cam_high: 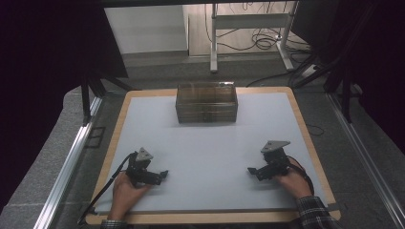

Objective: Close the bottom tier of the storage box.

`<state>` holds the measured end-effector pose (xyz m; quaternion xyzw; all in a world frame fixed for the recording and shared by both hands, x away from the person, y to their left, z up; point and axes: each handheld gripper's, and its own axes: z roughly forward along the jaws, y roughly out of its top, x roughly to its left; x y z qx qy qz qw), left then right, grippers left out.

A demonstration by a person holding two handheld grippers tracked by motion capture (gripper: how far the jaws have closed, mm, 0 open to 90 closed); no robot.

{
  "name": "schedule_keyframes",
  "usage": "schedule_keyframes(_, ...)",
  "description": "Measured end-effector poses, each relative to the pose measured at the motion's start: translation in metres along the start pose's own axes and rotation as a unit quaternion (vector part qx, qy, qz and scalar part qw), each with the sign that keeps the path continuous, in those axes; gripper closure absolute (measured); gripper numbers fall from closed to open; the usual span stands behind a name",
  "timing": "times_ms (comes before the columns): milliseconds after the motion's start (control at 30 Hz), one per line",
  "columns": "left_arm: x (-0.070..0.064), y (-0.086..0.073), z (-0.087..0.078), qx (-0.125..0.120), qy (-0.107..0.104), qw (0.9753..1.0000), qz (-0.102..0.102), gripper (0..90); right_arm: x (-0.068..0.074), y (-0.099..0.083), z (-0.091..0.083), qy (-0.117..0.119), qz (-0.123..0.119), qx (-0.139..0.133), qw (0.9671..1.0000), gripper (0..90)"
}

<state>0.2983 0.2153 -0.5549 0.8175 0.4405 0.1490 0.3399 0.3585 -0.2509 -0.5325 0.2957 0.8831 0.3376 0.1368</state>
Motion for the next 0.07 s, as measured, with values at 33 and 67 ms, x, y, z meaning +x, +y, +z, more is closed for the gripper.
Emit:
schedule_keyframes(33,0.0002,0.0000,0.0000,0.000,0.000,1.0000,0.000,0.0,0.0000,-0.0004,0.0000,0.000,0.000,-0.002,1.0000,0.0)
schedule_keyframes(67,0.0000,0.0000,0.0000,0.000,0.000,1.0000,0.000,0.0,0.0001,-0.0003,0.0001,0.000,0.000,-0.001,1.0000,0.0)
